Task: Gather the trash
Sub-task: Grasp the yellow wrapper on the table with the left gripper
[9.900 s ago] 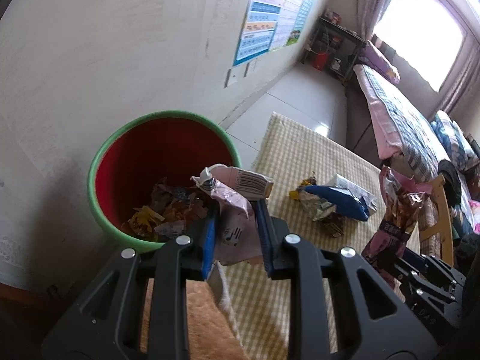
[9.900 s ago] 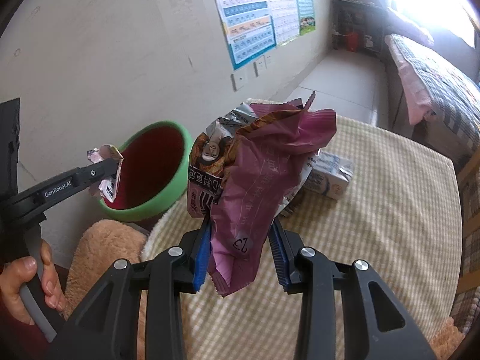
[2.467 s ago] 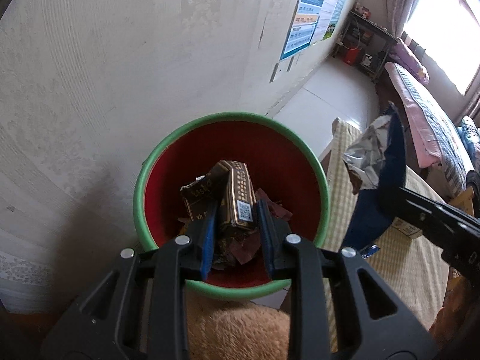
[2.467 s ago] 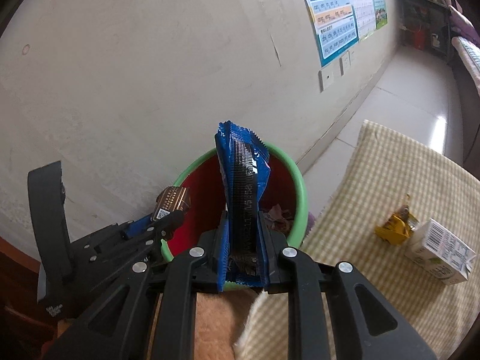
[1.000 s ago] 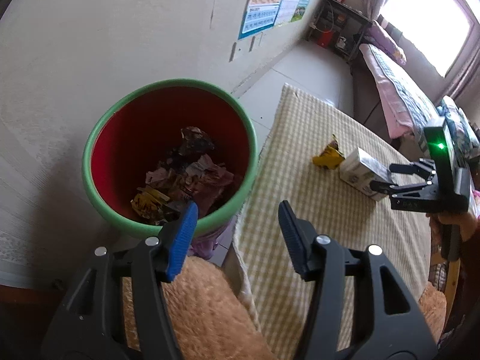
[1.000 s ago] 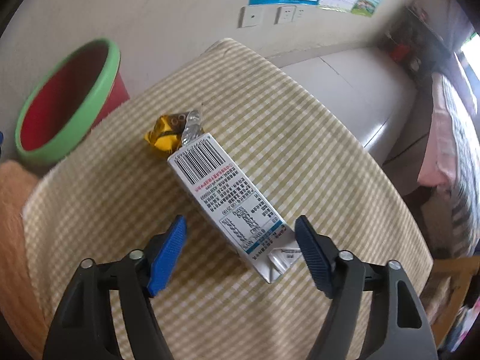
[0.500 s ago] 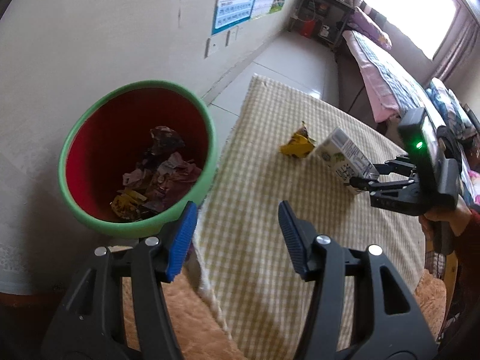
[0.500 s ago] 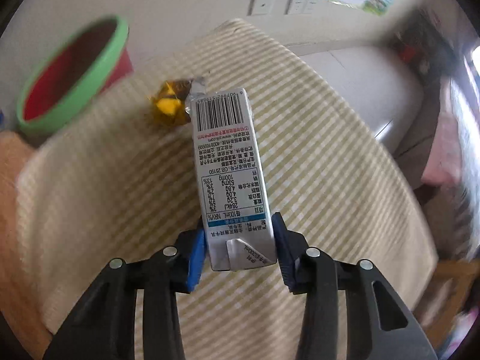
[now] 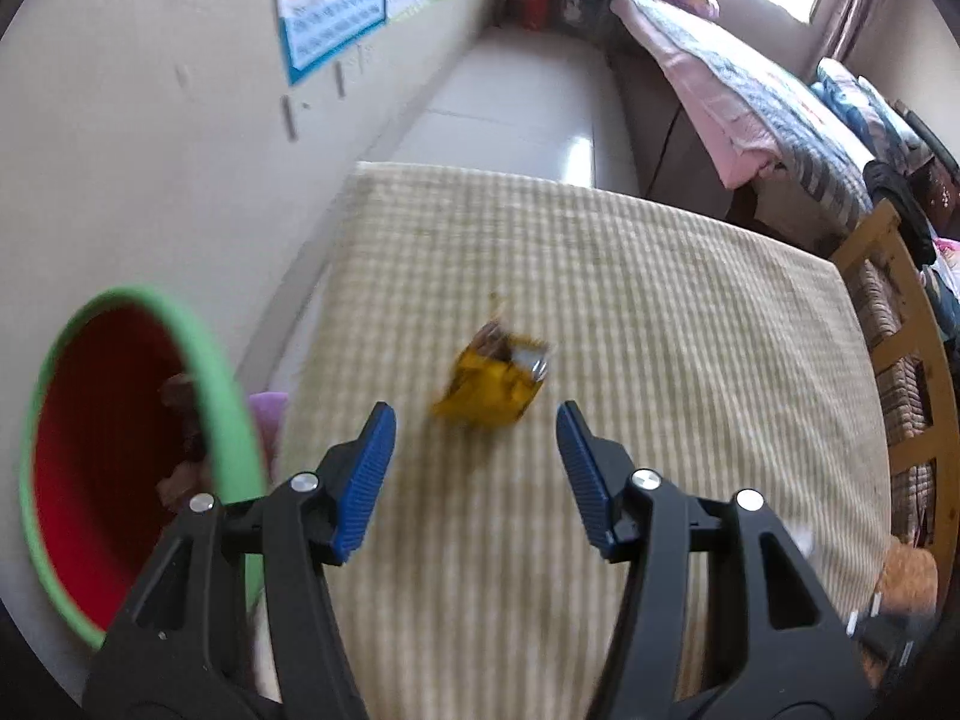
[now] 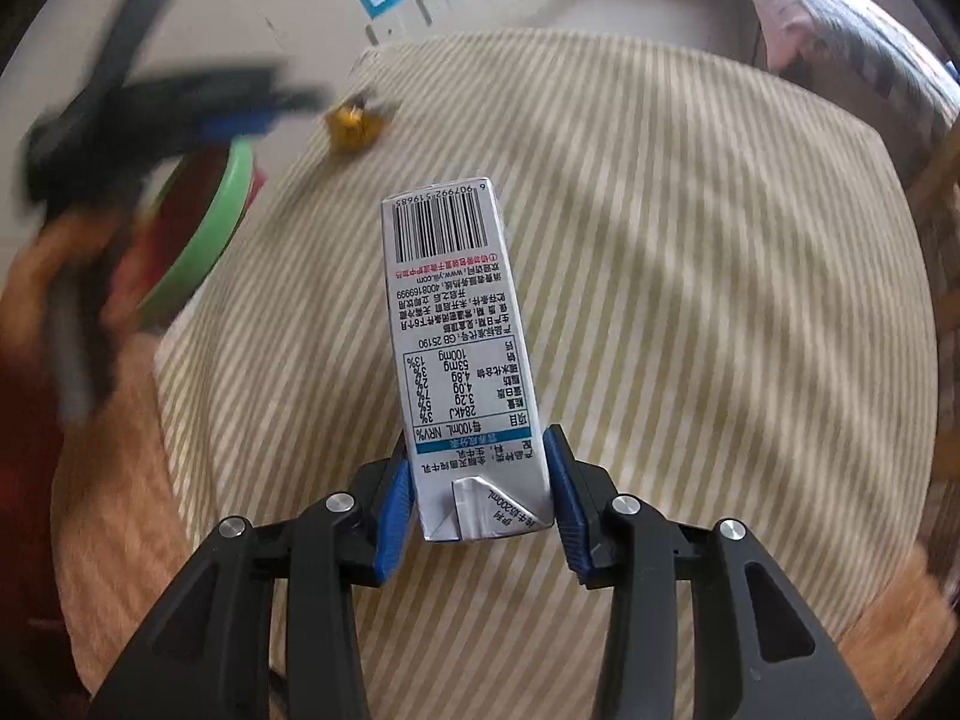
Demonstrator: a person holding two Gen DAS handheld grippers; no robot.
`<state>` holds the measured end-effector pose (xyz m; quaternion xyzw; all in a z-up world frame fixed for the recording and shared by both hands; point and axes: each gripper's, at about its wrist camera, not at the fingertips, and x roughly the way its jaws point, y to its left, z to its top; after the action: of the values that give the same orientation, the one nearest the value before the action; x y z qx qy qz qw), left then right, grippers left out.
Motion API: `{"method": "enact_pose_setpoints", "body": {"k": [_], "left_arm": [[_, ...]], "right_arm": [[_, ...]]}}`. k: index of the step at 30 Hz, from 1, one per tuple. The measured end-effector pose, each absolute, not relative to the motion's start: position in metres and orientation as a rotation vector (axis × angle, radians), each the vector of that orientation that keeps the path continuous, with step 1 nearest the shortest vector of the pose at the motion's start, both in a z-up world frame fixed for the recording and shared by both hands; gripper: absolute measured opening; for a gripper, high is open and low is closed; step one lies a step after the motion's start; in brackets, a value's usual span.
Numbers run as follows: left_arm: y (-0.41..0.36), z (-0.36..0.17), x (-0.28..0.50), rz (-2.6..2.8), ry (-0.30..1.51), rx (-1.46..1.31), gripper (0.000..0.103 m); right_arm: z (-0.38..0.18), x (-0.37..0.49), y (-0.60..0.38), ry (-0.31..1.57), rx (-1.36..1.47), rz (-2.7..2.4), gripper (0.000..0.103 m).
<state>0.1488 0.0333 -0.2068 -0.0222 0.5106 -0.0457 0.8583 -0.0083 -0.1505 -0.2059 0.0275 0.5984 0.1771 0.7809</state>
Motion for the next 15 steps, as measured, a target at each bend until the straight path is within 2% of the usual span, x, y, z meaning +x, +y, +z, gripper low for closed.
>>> {"method": "enact_pose_setpoints", "body": {"k": [3,5,8,11,13,15], "left_arm": [[0.021,-0.221,0.169,-0.099,1.095,-0.037,0.051],[0.018,-0.230,0.179,-0.086,1.133,-0.039,0.045],[0.020,-0.238,0.184,-0.064,1.155,-0.063,0.045],[0.022,-0.238,0.183,-0.076,1.153,-0.091,0.046],[0.021,-0.238,0.180,-0.078,1.140,-0.071,0.050],[0.018,-0.242,0.178,-0.079,1.144,-0.028,0.055]], "right_arm": [[-0.202,-0.017,-0.144,1.284,0.032,0.404,0.040],[-0.202,-0.020,-0.141,1.276,0.034,0.413,0.041],[-0.198,-0.019,-0.138,1.268,0.046,0.419,0.042],[-0.198,-0.018,-0.138,1.268,0.063,0.417,0.042],[-0.198,-0.017,-0.140,1.270,0.079,0.413,0.042],[-0.199,-0.019,-0.141,1.270,0.093,0.401,0.048]]}}
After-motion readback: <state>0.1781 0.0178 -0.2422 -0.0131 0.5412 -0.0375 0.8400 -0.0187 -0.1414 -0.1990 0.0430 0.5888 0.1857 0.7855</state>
